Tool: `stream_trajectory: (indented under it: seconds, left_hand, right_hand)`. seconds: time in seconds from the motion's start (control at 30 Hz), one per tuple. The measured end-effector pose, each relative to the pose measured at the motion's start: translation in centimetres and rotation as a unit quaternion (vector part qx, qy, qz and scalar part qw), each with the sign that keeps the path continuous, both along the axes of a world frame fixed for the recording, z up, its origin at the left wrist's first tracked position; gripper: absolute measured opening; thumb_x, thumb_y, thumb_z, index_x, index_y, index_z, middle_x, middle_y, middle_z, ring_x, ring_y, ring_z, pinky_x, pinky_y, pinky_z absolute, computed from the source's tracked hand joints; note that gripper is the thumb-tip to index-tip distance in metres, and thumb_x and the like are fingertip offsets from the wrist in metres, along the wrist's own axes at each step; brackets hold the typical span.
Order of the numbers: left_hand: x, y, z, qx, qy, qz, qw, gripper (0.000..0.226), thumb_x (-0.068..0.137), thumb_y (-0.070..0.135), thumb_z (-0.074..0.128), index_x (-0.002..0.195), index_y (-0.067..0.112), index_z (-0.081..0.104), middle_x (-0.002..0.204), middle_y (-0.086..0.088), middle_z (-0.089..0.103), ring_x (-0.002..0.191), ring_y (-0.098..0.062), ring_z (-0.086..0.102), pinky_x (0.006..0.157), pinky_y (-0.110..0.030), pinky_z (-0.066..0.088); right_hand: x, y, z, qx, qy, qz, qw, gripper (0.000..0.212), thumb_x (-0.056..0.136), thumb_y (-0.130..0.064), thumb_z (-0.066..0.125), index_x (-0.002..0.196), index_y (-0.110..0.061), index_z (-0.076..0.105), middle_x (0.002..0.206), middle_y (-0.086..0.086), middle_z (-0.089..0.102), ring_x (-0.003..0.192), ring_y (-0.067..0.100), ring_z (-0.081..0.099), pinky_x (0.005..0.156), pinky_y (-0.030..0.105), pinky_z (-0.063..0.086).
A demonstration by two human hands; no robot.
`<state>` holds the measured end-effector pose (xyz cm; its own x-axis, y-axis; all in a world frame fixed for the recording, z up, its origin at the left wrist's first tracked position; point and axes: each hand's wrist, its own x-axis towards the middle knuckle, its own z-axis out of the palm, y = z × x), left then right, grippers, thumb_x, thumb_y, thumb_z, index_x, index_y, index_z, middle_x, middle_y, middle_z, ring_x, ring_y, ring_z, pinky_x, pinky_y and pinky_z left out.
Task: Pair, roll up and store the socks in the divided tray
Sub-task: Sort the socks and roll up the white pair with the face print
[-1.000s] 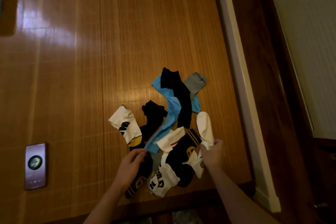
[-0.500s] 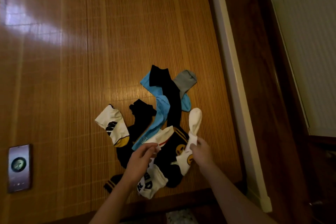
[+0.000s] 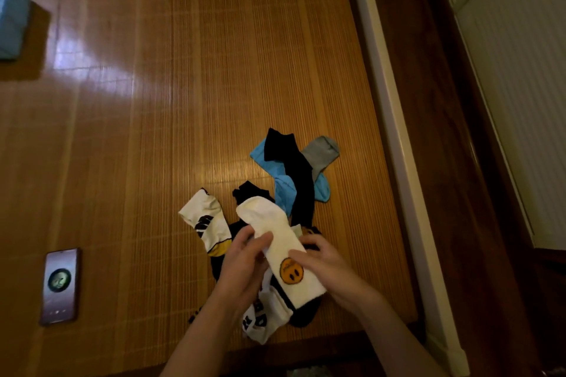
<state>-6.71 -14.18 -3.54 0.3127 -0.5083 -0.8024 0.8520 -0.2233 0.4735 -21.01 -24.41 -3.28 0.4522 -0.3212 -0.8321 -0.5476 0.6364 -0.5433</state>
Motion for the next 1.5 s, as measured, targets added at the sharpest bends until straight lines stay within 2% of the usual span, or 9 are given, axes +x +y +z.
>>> stream_trajectory:
  seconds: [0.1, 0.33, 0.5, 0.67, 0.83, 0.97, 1.07, 1.2, 1.5]
  left_hand:
    - [1.2, 1.0, 1.0, -0.025, 0.002, 0.082, 0.996, 0.029, 0.088, 0.008, 0.067, 0.117, 0.009, 0.065, 0.108, -0.011, 0.077, 0.097, -0.024, 0.075, 0.073, -0.037, 0.063]
    - [3.7, 4.0, 2.5, -0.012, -0.007, 0.149, 0.989, 0.041, 0.087, 0.000, 0.069, 0.126, 0.010, 0.061, 0.124, -0.016, 0.071, 0.111, -0.030, 0.071, 0.077, -0.039, 0.065]
    - [2.9, 5.3, 3.6, 0.093, -0.167, -0.088, 0.978, 0.085, 0.090, 0.001, 0.073, 0.155, 0.033, 0.029, 0.149, -0.006, 0.050, 0.122, -0.024, 0.060, 0.086, -0.035, 0.058]
    - [0.8, 5.7, 4.4, -0.072, -0.330, -0.381, 0.861, 0.104, 0.084, 0.022, 0.083, 0.158, 0.048, 0.015, 0.164, 0.026, 0.021, 0.149, 0.001, 0.028, 0.116, -0.024, 0.039]
    - [-0.2, 4.4, 5.4, -0.062, -0.287, -0.192, 0.937, 0.040, 0.101, 0.038, 0.061, 0.140, 0.028, 0.058, 0.128, 0.010, 0.071, 0.123, -0.014, 0.065, 0.094, -0.024, 0.056]
    - [1.1, 3.7, 6.3, -0.066, 0.005, 0.052, 0.996, 0.046, 0.091, 0.028, 0.060, 0.133, 0.010, 0.060, 0.123, -0.014, 0.074, 0.112, -0.031, 0.072, 0.079, -0.045, 0.063]
    - [2.1, 3.9, 7.4, -0.110, 0.101, 0.105, 0.983, 0.046, 0.096, 0.026, 0.055, 0.138, 0.007, 0.058, 0.134, -0.021, 0.066, 0.120, -0.034, 0.067, 0.086, -0.049, 0.062]
    - [3.2, 4.4, 7.7, -0.110, 0.114, 0.099, 0.982, 0.047, 0.099, 0.028, 0.052, 0.140, 0.005, 0.057, 0.138, -0.023, 0.063, 0.124, -0.035, 0.064, 0.086, -0.048, 0.062]
    - [5.0, 6.5, 4.7, 0.012, 0.065, 0.182, 0.981, 0.036, 0.106, 0.021, 0.051, 0.140, 0.010, 0.053, 0.121, -0.018, 0.073, 0.107, -0.033, 0.073, 0.086, -0.051, 0.061]
  right_hand:
    - [-1.2, 0.2, 0.9, -0.042, 0.014, 0.152, 0.987, 0.023, 0.091, -0.024, 0.073, 0.112, -0.020, 0.068, 0.097, -0.003, 0.078, 0.079, 0.007, 0.073, 0.065, 0.021, 0.055]
    - [-2.1, 0.1, 3.9, -0.064, -0.018, -0.056, 0.996, 0.019, 0.091, -0.020, 0.072, 0.107, -0.011, 0.072, 0.100, 0.010, 0.078, 0.087, 0.024, 0.073, 0.074, 0.033, 0.059]
    - [-0.3, 0.8, 6.8, -0.086, -0.062, -0.166, 0.980, 0.018, 0.093, -0.016, 0.067, 0.109, -0.007, 0.070, 0.102, 0.011, 0.078, 0.096, 0.024, 0.075, 0.086, 0.041, 0.060]
    - [2.3, 2.4, 8.4, -0.162, -0.109, -0.079, 0.978, 0.013, 0.095, -0.017, 0.067, 0.103, -0.008, 0.071, 0.096, 0.014, 0.074, 0.083, 0.013, 0.072, 0.067, 0.021, 0.054]
    - [4.0, 3.6, 8.5, -0.206, -0.139, 0.039, 0.968, 0.017, 0.096, -0.031, 0.063, 0.083, -0.034, 0.074, 0.088, -0.014, 0.072, 0.089, 0.001, 0.067, 0.074, 0.015, 0.051]
    - [3.9, 2.9, 6.2, -0.240, 0.002, -0.112, 0.964, 0.016, 0.094, -0.033, 0.069, 0.109, -0.035, 0.066, 0.114, -0.010, 0.065, 0.109, 0.008, 0.061, 0.076, 0.016, 0.048]
    - [3.4, 2.8, 4.4, 0.033, 0.091, -0.149, 0.984, 0.055, 0.088, -0.062, 0.064, 0.129, -0.026, 0.058, 0.128, 0.011, 0.062, 0.115, 0.030, 0.062, 0.086, 0.039, 0.053]
    - [3.2, 3.7, 3.7, 0.356, -0.030, -0.208, 0.910, 0.073, 0.082, -0.061, 0.070, 0.128, -0.004, 0.067, 0.128, 0.026, 0.065, 0.107, 0.042, 0.069, 0.088, 0.053, 0.058]
    - [3.6, 0.9, 1.7, 0.124, -0.047, -0.381, 0.915, 0.045, 0.097, -0.024, 0.063, 0.137, -0.008, 0.053, 0.118, 0.015, 0.071, 0.108, 0.027, 0.067, 0.081, 0.038, 0.056]
